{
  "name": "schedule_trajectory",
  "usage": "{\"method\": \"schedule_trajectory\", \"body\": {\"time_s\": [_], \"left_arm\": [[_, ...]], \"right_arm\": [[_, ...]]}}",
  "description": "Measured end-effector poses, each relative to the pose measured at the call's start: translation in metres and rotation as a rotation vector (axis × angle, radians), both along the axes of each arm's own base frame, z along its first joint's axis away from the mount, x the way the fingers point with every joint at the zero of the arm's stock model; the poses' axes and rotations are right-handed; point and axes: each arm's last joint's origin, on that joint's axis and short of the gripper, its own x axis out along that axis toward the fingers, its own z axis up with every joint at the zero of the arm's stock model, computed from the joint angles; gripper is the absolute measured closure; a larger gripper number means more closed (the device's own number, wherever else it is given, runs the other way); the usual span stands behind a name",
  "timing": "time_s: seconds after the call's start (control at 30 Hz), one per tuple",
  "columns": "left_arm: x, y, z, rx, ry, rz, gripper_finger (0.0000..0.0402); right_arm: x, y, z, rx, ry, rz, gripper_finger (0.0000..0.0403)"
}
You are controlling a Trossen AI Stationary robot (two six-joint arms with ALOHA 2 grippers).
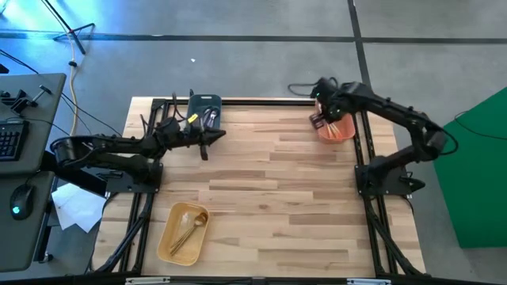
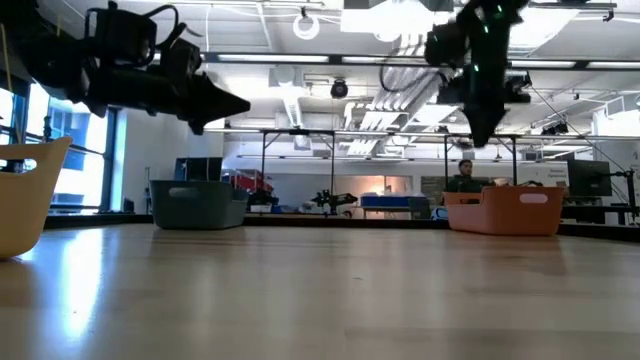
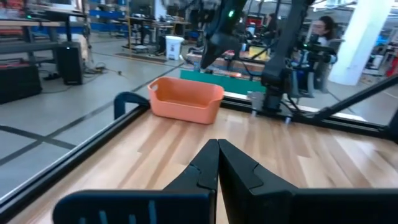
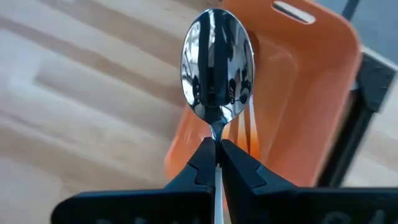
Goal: Sort silverware by color (type)
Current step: Put the orange spoon into the orange bin
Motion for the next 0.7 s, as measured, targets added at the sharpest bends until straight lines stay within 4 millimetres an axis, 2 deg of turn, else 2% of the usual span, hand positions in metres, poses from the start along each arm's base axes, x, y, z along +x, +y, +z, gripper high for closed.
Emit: {"method": "schedule_trajectory", "body": {"time_s": [0.17, 0.33, 0.7], "left_arm": [[-0.003, 0.006, 0.0, 0.002, -0.005, 0.033, 0.0401], [-0.006, 0.012, 0.0, -0.024, -0.011, 0.064, 0.0401], [-0.008, 0.015, 0.0, -0.024, -0.011, 0.085, 0.0401]], "right_arm": [[-0.032, -0.039, -0.033, -0.005, -0.046, -0.054, 0.0403], [-0.05, -0.066, -0.056, -0.035, -0.09, -0.107, 0.0403], [-0.063, -0.082, -0.102, 0.047, -0.115, -0.142, 0.0403]]}}
